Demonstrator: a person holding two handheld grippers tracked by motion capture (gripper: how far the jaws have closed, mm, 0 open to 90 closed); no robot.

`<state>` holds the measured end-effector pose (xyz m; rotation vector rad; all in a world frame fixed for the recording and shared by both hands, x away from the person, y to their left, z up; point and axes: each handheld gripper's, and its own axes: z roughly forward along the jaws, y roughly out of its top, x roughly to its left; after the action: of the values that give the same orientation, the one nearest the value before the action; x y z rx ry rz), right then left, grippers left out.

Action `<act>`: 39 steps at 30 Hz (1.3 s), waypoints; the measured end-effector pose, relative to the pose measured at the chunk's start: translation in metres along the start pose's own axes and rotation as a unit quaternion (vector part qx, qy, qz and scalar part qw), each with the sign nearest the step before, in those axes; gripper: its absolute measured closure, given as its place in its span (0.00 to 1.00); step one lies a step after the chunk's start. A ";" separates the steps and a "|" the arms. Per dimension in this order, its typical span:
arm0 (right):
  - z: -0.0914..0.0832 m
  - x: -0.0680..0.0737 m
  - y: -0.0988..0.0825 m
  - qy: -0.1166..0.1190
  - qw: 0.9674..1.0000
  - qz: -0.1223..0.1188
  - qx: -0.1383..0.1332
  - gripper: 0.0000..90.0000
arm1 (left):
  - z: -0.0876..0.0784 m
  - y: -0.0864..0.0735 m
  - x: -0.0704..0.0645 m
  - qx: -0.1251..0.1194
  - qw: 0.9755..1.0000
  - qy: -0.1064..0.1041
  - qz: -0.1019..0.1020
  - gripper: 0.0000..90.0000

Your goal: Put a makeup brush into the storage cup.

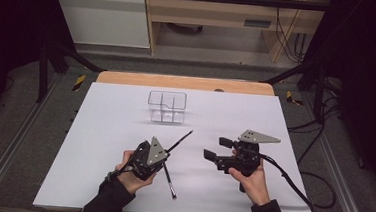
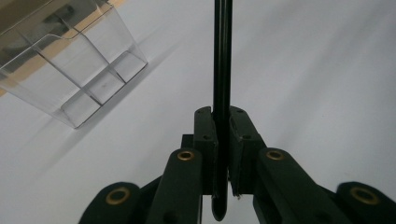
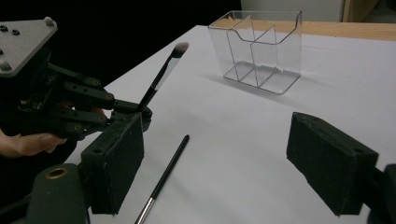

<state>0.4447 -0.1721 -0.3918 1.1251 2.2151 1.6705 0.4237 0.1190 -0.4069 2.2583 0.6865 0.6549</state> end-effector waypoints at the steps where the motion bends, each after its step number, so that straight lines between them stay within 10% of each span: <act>1: 0.001 0.000 -0.001 0.000 1.000 0.000 0.001 0.22 | 0.000 0.000 -0.001 -0.003 1.000 0.003 -0.004 0.93; 20: 0.008 0.003 -0.003 0.042 0.999 0.018 -0.013 0.35 | 0.004 0.011 -0.016 -0.039 0.998 -0.006 -0.041 0.93; 39: 0.014 0.002 -0.003 0.056 0.997 0.037 -0.027 0.49 | 0.011 0.022 -0.034 -0.045 0.999 -0.016 -0.022 0.93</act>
<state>0.4489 -0.1609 -0.3990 1.1401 2.2040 1.8543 0.4115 0.0786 -0.4069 2.1597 0.6754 0.6149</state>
